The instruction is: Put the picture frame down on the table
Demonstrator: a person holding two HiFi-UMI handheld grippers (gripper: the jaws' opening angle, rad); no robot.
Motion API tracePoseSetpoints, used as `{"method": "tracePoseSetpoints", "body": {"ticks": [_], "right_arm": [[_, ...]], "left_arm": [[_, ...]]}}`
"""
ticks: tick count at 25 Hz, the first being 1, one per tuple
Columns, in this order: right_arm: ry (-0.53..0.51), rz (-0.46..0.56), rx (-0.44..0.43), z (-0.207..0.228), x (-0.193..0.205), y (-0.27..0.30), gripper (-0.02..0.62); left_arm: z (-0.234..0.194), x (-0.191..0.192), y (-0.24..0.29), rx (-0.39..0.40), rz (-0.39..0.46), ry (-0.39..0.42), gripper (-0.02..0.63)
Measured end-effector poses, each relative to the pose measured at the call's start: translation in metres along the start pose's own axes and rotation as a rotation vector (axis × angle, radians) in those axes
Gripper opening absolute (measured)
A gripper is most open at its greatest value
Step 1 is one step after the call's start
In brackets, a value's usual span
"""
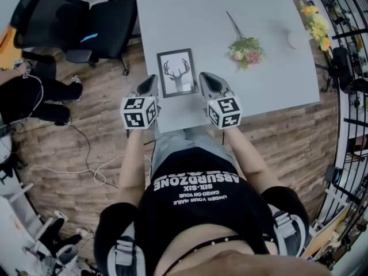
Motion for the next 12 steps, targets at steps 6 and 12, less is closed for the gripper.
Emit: {"method": "tracePoseSetpoints", "body": {"ticks": [6, 12], "right_arm": [[-0.024, 0.035, -0.014, -0.018, -0.005, -0.044, 0.015], [0.011, 0.043, -0.010, -0.024, 0.001, -0.058, 0.015]], "left_arm": [[0.013, -0.009, -0.050, 0.059, 0.134, -0.040, 0.015], [0.031, -0.011, -0.063, 0.090, 0.115, -0.021, 0.015]]}}
Point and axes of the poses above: the fingertips, and each gripper's own axes: y forward along the fingers, z to its right, x out of its underside, the point moved 7 cm from there along -y, backward along the fingers, and after that the axes turned 14 degrees about y, right-handed, at the moved point
